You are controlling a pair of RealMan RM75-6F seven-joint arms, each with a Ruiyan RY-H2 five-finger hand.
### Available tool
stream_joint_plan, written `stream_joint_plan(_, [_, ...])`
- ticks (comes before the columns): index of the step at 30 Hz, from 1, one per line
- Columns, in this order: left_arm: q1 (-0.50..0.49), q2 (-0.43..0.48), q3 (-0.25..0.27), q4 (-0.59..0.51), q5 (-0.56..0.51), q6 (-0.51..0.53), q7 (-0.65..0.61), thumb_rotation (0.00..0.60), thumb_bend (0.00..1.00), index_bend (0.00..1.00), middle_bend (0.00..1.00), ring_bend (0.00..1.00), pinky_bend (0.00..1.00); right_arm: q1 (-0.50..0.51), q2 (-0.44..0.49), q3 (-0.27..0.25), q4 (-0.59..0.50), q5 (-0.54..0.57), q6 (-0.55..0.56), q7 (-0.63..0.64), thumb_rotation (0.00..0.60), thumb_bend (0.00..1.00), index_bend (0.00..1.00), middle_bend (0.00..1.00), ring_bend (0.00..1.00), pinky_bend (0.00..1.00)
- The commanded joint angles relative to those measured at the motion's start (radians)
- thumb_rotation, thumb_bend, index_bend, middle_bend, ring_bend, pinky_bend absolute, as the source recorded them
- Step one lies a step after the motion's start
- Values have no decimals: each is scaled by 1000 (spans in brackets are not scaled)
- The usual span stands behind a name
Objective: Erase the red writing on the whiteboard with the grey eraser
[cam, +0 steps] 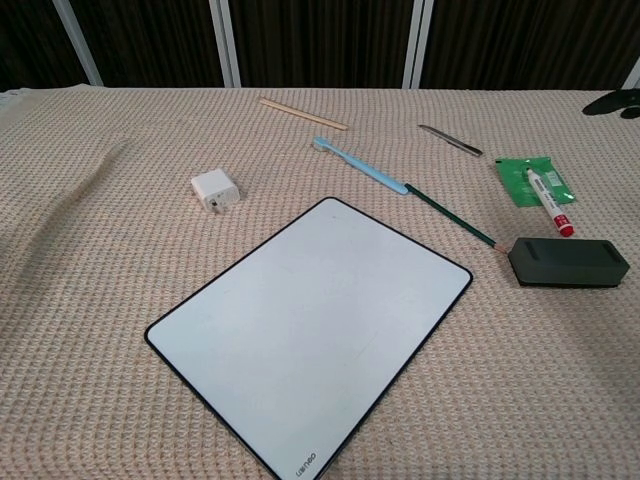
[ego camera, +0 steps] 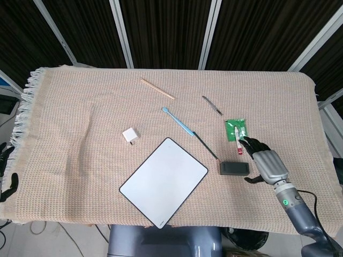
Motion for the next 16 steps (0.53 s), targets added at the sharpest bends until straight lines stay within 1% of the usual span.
stream_joint_plan(1, [0,0,1,-3,0,-1,0,600,526,88,6,0,0,-160,-34,-56,27,-144,254,-42,600,65,0,19,42,161])
stream_joint_plan(5, [0,2,4,-8,5,-2,4,600,526,88,6,0,0,-255,-104,-77,90,-199,397,-70,600,66,0,19,42,161])
stream_joint_plan(9, [1,4,6,-10,9,0,1,600,525,88,6,0,0,-317,-155,-77,140,-240,494,-67,600,65,0,19,42,161])
stream_joint_plan(12, [2,6,5,-12,11,2,-3,600,525,88,6,0,0,-346,-179,-75,168,-263,535,-60,600,65,0,19,42,161])
stream_joint_plan(16, [2,9,6,-13,15,3,-6,600,525,88,6,0,0,-360,-189,-62,184,-278,550,-77,600,66,0,19,42,161])
